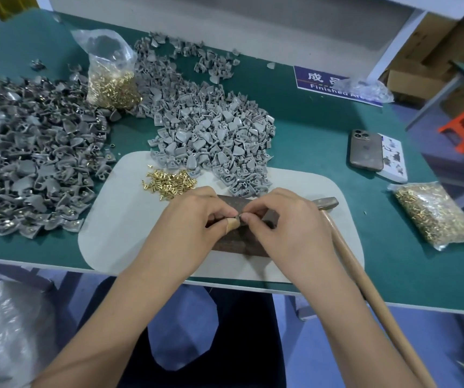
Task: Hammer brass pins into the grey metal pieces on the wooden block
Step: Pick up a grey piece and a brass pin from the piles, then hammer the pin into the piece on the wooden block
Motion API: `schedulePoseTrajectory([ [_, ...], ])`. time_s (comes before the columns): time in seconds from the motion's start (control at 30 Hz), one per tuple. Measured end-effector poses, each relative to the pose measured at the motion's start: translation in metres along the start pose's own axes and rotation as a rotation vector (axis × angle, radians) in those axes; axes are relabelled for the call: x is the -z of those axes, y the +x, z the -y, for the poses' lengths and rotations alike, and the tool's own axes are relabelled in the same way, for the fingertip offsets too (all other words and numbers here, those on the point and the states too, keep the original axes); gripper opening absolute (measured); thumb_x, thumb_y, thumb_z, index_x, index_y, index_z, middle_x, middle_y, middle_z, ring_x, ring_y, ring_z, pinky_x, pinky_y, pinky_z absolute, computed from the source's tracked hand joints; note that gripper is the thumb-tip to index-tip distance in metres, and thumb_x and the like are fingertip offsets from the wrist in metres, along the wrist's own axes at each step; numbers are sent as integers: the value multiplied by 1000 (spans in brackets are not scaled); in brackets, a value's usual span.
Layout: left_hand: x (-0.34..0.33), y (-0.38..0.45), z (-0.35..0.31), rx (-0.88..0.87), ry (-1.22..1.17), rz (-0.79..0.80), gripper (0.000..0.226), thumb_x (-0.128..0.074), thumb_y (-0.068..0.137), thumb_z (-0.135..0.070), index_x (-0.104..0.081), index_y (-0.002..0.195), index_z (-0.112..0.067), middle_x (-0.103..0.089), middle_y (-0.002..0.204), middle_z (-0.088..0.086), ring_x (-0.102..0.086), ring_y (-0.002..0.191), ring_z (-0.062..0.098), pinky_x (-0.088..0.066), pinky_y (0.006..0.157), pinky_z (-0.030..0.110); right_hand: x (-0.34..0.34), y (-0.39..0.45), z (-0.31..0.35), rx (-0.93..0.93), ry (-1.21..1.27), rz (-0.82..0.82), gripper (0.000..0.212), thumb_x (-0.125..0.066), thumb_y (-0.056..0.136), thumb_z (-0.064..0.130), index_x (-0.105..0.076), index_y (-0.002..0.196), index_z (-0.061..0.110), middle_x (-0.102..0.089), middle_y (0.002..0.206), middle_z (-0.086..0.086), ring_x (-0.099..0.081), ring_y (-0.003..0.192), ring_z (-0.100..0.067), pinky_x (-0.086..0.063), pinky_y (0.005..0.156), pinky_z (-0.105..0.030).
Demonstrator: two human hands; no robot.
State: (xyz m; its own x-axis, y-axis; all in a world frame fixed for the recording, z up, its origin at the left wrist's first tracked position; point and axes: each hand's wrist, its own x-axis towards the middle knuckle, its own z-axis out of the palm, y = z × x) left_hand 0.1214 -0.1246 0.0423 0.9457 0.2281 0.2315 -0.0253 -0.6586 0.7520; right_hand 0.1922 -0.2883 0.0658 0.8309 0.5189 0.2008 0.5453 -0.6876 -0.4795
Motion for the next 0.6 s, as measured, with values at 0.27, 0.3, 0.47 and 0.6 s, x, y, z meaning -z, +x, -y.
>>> schedulePoseTrajectory([
  [0.27, 0, 0, 0, -17, 34, -1, 10, -80, 82, -18, -78, 84, -27, -52, 72, -12, -52, 73, 5, -39, 62, 22, 8, 0, 14, 99, -198, 76, 7, -64, 94, 29, -70, 90, 28, -56, 88, 11, -55, 96, -14, -37, 71, -30],
  [0.3, 0, 1, 0, -20, 50, 3, 10, -80, 81, -16, -76, 81, -26, -51, 71, -11, -51, 72, 5, -38, 61, 21, 7, 1, 17, 120, -262, 96, 9, -61, 96, 30, -69, 93, 27, -57, 93, 9, -54, 101, -15, -37, 72, -31],
  [0.47, 0, 2, 1, -51, 72, 5, 16, -79, 80, -15, -69, 70, -22, -49, 68, -8, -50, 68, 6, -34, 58, 19, 11, 9, 23, 144, -314, 194, 14, -54, 99, 27, -67, 98, 23, -57, 100, 6, -55, 106, -20, -44, 75, -34],
  [0.6, -1, 1, 3, -58, 75, 0, 8, -79, 82, -18, -75, 78, -23, -54, 72, -8, -53, 73, 10, -43, 63, 29, 9, 6, 12, 131, -116, 151, 7, -65, 92, 18, -70, 88, 18, -49, 83, 10, -51, 84, -14, -41, 73, -31],
])
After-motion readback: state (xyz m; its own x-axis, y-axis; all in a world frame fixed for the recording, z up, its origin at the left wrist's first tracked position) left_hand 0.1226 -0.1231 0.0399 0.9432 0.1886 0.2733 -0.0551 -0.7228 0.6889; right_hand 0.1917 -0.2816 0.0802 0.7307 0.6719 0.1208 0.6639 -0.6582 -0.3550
